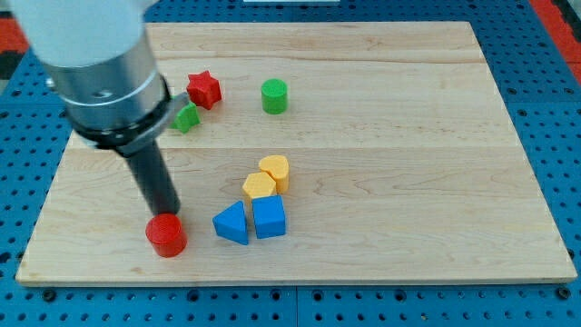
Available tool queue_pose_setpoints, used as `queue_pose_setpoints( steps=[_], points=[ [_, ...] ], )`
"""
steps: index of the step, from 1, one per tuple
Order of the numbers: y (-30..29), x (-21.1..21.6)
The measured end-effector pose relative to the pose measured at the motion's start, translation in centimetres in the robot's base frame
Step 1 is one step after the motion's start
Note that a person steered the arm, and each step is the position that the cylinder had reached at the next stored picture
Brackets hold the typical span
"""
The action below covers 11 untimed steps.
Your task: Push the red circle left side of the blue triangle
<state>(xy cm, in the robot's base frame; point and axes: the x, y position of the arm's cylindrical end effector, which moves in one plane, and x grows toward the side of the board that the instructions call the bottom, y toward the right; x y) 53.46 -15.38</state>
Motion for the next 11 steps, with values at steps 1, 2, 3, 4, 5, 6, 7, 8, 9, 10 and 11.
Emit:
queue_pose_setpoints(
  steps=[1,2,3,4,5,6,7,8,9,10,11],
  points=[
    [2.4,1.2],
    [6.2,1.9],
    [6.6,2.8],
    [6.6,5.4],
    [6.6,8.3],
    [4.5,8.0],
    [4.4,6.5],
    [4.0,6.4],
    [7.0,8.4],
    [10.2,7.5],
    [10.9,6.5]
  ],
)
